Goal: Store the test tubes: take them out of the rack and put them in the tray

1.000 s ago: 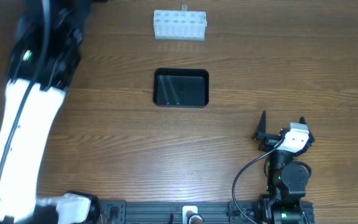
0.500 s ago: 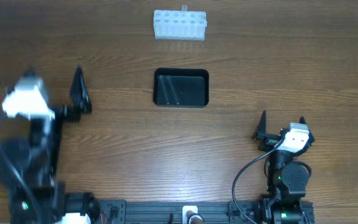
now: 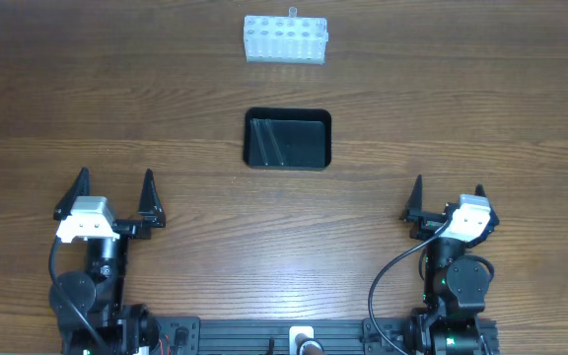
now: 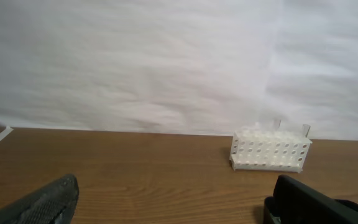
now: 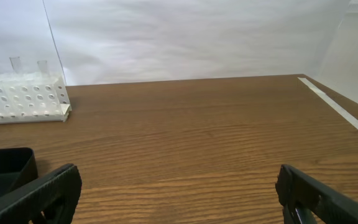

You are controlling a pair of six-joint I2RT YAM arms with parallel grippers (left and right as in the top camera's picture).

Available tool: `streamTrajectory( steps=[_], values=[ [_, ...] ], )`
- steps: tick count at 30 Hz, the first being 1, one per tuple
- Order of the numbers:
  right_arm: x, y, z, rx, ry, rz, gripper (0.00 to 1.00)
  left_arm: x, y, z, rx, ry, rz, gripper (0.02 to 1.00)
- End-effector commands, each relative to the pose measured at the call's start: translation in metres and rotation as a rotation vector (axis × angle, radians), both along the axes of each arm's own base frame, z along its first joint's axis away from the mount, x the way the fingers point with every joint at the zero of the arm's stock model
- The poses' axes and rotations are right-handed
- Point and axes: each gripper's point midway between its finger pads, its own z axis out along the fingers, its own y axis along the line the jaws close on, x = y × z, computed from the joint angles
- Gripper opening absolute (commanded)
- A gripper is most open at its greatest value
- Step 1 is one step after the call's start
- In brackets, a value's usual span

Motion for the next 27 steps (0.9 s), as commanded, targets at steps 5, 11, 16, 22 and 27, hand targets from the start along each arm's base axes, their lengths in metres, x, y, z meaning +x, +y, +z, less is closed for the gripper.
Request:
streamTrajectory(
  steps=[5,11,16,22,27],
  values=[
    [0.000,-0.001,-0.002,-0.003,0.003,-0.001,0.991,-0.001,-0.001,0.001,0.017,-0.014,-0.009,0.998],
    [0.000,-0.001,-0.002,-0.003,0.003,-0.001,0.991,-0.001,-0.001,0.001,0.017,-0.014,-0.009,0.998],
    [-0.002,-0.010,0.002,-0.014,-0.012,-0.058,0.991,-0.001,-0.001,0.001,0.017,-0.014,-0.009,0.998],
    [-0.002,-0.010,0.015,-0.012,-0.067,-0.058,0.991,-0.001,-0.001,0.001,0.017,-0.014,-0.009,0.998],
    [-0.001,-0.007,0.025,-0.011,-0.107,-0.036,0.991,-0.001,-0.001,0.001,0.017,-0.014,-0.009,0.998]
  ],
)
